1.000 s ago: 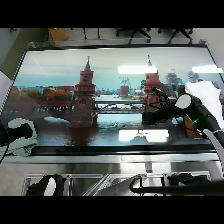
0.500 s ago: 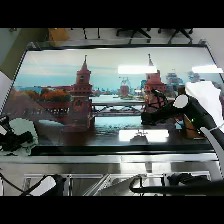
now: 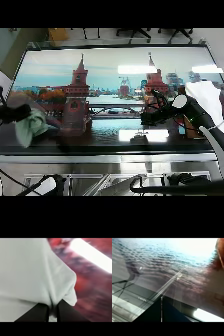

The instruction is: Fold the shirts.

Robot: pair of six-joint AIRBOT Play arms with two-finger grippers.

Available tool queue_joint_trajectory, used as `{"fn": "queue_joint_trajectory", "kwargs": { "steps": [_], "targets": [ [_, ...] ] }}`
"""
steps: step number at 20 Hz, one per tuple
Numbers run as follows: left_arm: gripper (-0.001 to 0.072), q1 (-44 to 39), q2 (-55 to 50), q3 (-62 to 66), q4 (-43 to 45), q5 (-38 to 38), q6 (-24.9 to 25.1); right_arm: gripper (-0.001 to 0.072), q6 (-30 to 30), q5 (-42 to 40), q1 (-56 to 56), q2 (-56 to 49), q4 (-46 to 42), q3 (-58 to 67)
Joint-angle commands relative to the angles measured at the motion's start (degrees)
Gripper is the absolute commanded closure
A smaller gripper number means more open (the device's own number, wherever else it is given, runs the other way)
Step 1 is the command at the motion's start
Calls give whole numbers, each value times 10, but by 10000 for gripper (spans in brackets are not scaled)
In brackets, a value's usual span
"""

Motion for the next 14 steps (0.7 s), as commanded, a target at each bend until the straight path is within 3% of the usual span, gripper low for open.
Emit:
{"fn": "queue_joint_trajectory", "kwargs": {
  "steps": [1, 5, 7, 12, 13, 14],
  "targets": [
    [693, -136, 68, 76, -103, -80, 11, 693, 0, 2, 0, 0, 0, 0],
    [693, -337, 104, 81, -122, -64, -9, 693, -4, 12, 0, 0, -1, 0],
    [692, -409, 99, 52, -114, -15, -28, 692, -11, 12, -1, 0, -1, 0],
    [685, -492, -2, -30, -115, 121, -30, 683, -15, 10, -6, 0, -1, 0],
    [441, -494, -26, -34, -115, 137, -30, 622, -15, 10, -7, 0, -1, 0],
    [29, -488, -48, -24, -116, 128, -31, 388, -15, 10, -12, 0, 0, 2]
  ]
}}
